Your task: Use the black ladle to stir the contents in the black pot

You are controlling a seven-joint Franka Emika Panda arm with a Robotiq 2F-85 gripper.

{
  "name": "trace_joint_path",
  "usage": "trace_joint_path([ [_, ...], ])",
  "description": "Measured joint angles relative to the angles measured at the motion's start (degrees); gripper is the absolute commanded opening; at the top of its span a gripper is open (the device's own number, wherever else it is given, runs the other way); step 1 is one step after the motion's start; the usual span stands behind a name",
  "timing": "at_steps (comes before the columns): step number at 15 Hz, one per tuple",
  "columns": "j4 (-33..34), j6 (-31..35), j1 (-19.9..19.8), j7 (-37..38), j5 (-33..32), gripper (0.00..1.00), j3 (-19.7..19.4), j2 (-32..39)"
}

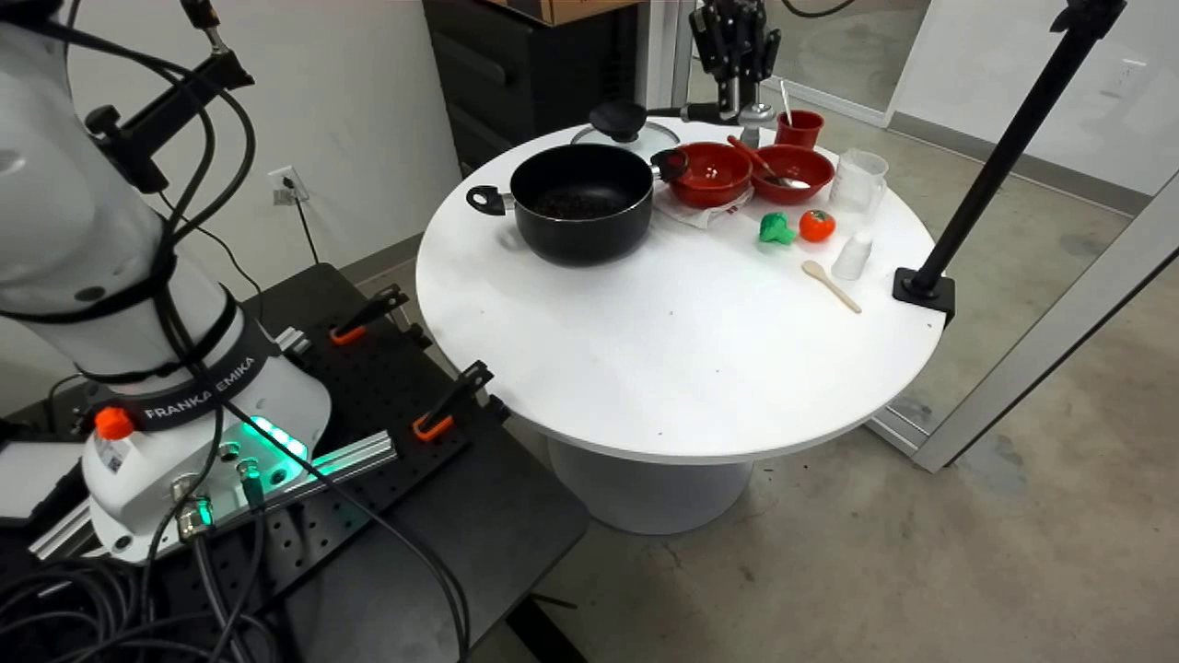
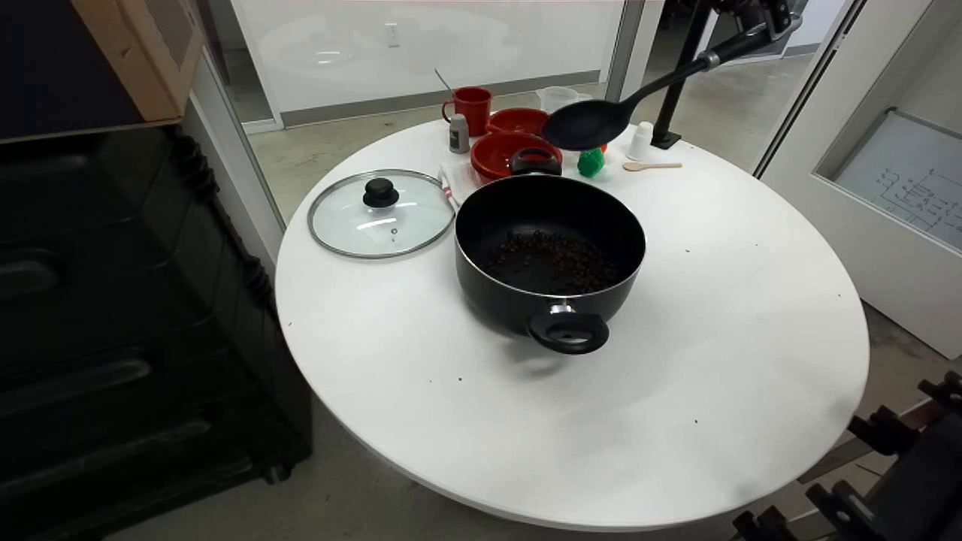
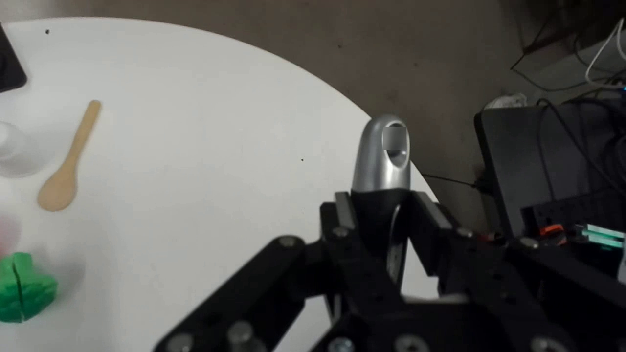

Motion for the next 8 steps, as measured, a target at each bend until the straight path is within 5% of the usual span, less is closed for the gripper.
trace_joint_path([
  [8, -6.35, -1.7, 7.62, 8.32, -14.44, 0.08, 3.41, 2.48],
])
